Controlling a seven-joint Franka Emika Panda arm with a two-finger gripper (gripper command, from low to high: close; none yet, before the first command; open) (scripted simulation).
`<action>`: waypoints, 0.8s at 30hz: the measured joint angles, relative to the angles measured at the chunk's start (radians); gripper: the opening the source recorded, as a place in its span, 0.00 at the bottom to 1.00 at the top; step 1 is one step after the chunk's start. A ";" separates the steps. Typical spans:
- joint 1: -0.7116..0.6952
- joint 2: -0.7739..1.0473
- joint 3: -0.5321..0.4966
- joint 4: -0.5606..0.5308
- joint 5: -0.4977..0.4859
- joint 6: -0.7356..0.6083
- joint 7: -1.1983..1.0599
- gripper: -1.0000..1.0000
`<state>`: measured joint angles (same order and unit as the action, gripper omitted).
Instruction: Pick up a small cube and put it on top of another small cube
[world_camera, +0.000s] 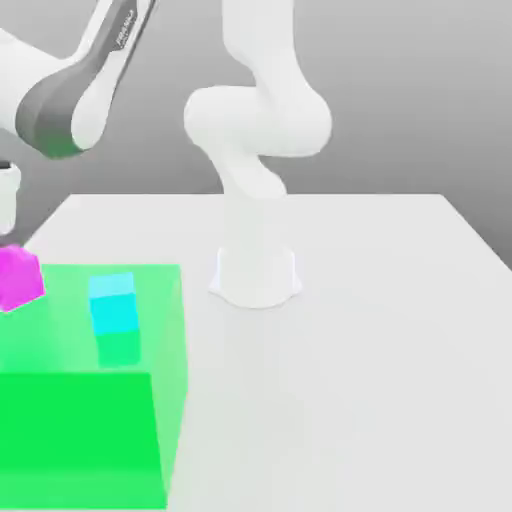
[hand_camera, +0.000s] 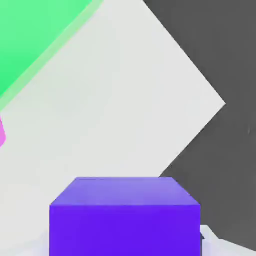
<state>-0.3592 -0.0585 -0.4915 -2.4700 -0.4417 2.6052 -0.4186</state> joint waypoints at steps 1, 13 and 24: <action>-0.012 -0.001 -0.008 -0.025 0.015 0.009 -0.013 0.00; -0.065 -0.053 -0.135 -0.292 0.303 0.072 -0.263 0.00; -0.030 0.030 -0.142 -0.290 0.448 0.155 -0.365 0.00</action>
<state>-0.3889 -0.0287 -0.6339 -2.7603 0.0060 2.7597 -0.7836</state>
